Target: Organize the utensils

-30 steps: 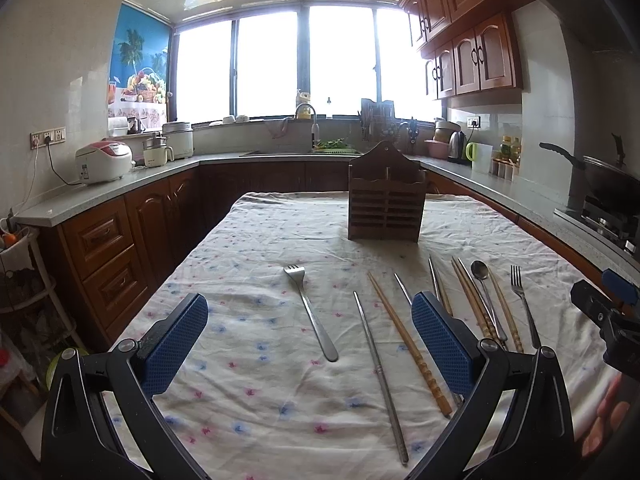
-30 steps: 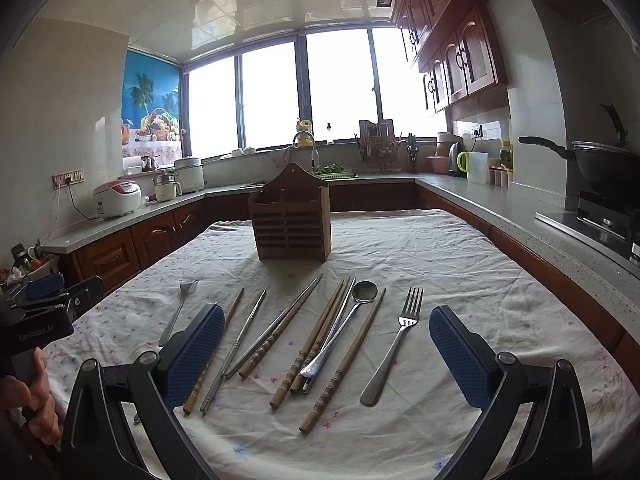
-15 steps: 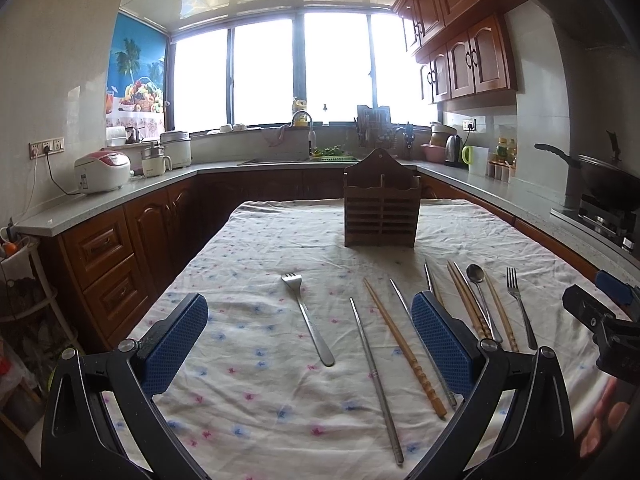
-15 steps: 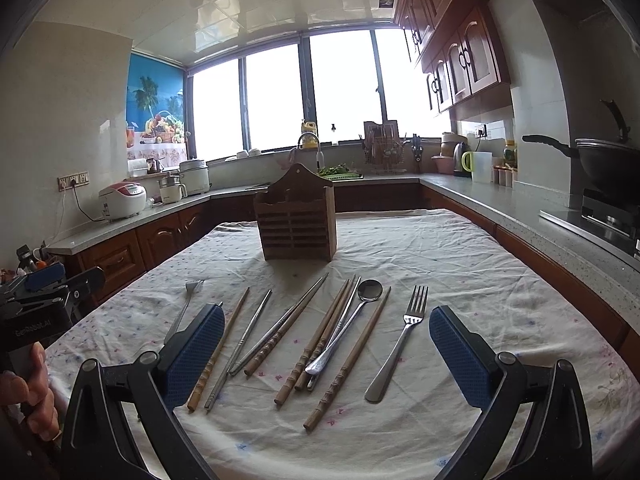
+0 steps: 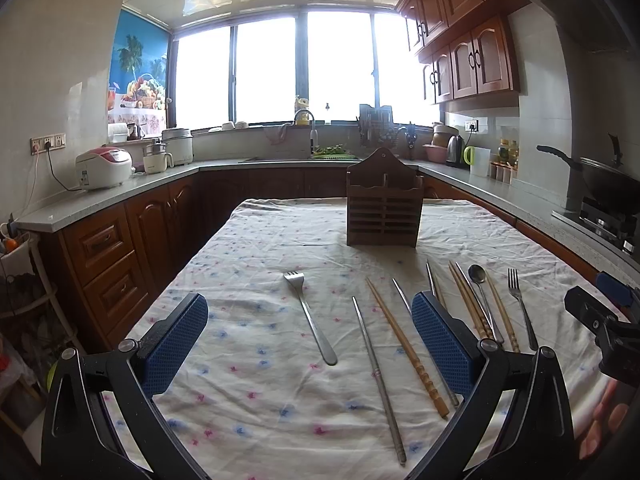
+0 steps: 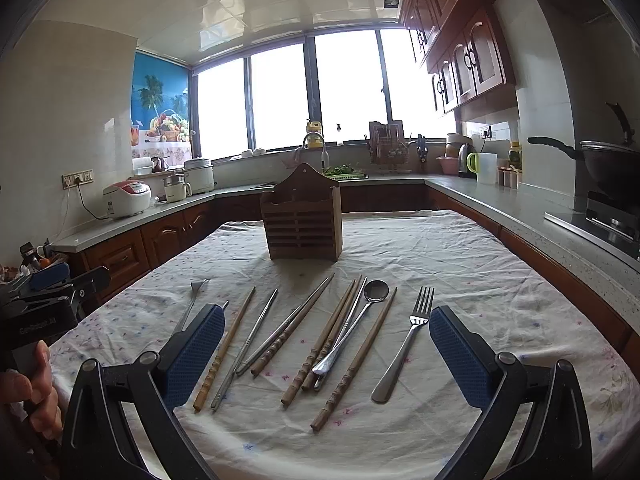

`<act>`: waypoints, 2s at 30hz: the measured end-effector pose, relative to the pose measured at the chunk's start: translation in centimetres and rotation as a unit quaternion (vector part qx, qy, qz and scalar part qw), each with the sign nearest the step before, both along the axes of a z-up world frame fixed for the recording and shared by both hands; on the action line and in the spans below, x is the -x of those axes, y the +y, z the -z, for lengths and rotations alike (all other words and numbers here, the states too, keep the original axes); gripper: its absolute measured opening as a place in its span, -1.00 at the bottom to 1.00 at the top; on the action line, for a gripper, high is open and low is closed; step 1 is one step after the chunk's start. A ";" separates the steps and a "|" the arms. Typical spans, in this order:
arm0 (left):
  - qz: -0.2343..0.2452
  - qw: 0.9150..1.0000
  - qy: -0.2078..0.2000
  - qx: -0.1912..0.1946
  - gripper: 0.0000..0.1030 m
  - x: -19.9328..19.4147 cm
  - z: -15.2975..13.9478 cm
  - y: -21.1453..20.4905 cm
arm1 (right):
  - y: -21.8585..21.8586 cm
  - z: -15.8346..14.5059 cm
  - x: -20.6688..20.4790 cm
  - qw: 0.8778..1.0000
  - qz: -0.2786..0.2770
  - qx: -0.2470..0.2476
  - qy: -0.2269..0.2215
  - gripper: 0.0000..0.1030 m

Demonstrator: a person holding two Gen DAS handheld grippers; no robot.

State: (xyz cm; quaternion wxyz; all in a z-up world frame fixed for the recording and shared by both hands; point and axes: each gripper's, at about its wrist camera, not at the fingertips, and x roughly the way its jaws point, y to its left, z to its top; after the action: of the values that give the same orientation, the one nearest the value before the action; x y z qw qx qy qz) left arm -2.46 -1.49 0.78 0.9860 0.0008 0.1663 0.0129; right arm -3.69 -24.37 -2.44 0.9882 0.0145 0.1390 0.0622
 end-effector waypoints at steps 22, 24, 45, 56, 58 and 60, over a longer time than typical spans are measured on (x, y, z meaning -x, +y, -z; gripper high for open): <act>0.001 1.000 0.002 0.003 1.00 -0.1 0.2 0.2 | 0.1 -0.2 0.2 1.000 -0.004 -0.001 -0.004 1.00; 0.002 1.000 0.003 0.004 1.00 -0.2 0.3 0.1 | 0.1 -0.2 0.2 1.000 -0.004 -0.001 -0.004 1.00; 0.043 0.987 0.139 0.068 1.00 -7.2 1.0 0.9 | -0.1 -2.0 -2.8 0.999 -0.010 -0.016 0.044 0.99; 0.071 0.975 0.197 0.080 0.93 -12.3 1.0 0.4 | -0.8 -2.1 -6.4 0.995 -0.014 -0.035 0.093 0.71; 0.077 0.973 0.203 0.079 0.88 -13.1 1.0 0.1 | -1.0 -2.1 -7.2 0.994 -0.014 -0.039 0.104 0.53; 0.083 0.971 0.210 0.079 0.82 -13.8 1.1 -0.1 | -1.2 -2.1 -8.0 0.992 -0.011 -0.041 0.117 0.33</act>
State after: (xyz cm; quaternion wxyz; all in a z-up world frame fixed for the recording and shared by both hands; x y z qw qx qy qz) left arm 11.36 -1.61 -0.30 0.9236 -0.0602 0.3696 -0.0820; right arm 4.32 -25.59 -0.31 0.9630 0.0610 0.2509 0.0768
